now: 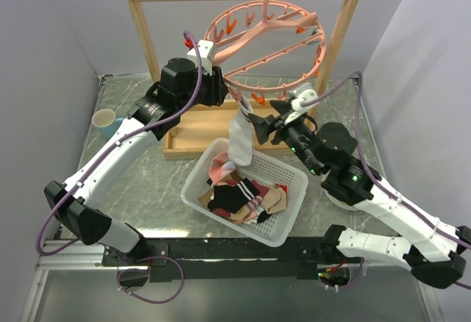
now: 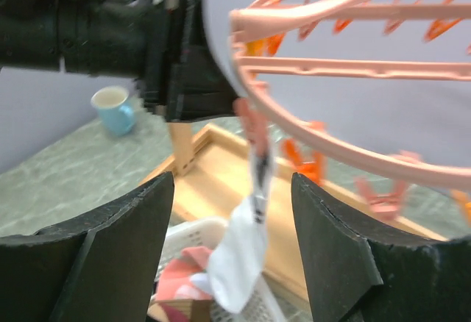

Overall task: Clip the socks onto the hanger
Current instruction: Clamp the sock onto the hanger.

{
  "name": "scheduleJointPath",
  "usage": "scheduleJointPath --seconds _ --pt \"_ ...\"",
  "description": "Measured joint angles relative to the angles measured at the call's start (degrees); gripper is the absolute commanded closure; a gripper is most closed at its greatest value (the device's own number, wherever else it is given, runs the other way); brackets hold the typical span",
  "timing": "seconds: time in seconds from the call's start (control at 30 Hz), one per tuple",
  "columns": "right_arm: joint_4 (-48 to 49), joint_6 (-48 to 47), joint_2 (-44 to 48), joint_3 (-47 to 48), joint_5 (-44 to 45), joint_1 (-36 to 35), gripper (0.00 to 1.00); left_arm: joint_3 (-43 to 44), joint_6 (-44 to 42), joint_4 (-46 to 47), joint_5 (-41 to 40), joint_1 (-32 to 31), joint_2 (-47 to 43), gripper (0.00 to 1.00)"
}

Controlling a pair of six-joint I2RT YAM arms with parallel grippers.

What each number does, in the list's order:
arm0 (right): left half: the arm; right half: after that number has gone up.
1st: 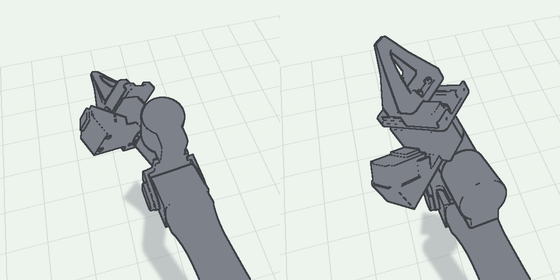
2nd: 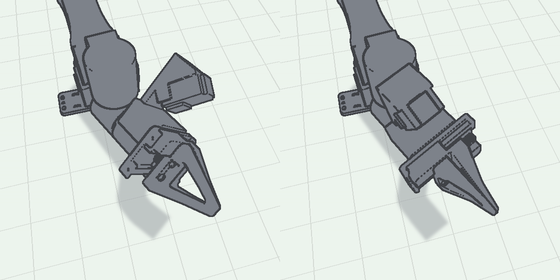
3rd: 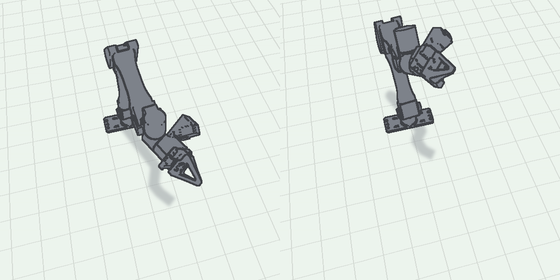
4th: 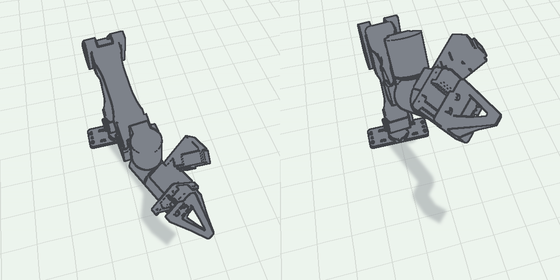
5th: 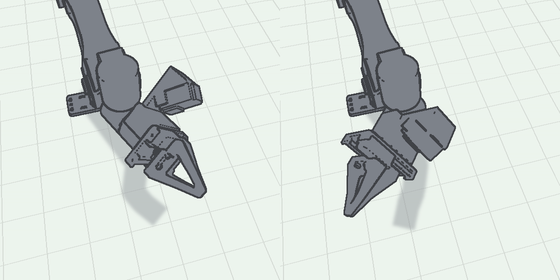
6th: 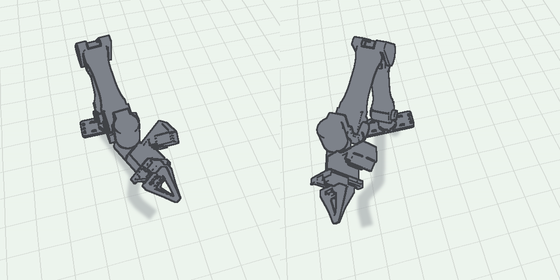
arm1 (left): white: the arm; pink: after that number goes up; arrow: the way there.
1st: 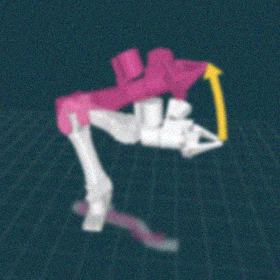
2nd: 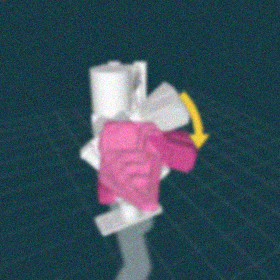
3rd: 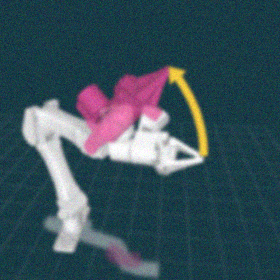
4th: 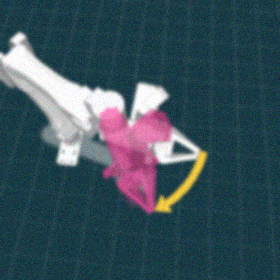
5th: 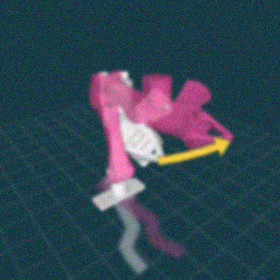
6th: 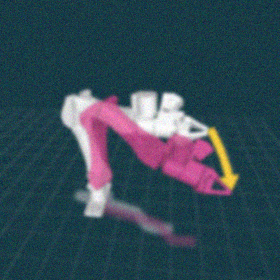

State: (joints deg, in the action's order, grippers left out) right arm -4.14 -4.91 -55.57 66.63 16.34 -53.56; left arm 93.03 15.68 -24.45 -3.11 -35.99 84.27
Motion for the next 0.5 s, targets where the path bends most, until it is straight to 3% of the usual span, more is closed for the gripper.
scheduleJointPath --seconds 0.27,0.5 --pt "1.6 -1.4 2.6 -4.0 3.3 4.4 0.29 0.0 -0.4 -0.2 -3.5 0.0 -0.5 0.52" --pt "1.1 -1.2 2.2 -7.0 0.8 11.5 0.32 1.2 -1.0 -0.3 -4.9 1.6 -1.3 0.51"
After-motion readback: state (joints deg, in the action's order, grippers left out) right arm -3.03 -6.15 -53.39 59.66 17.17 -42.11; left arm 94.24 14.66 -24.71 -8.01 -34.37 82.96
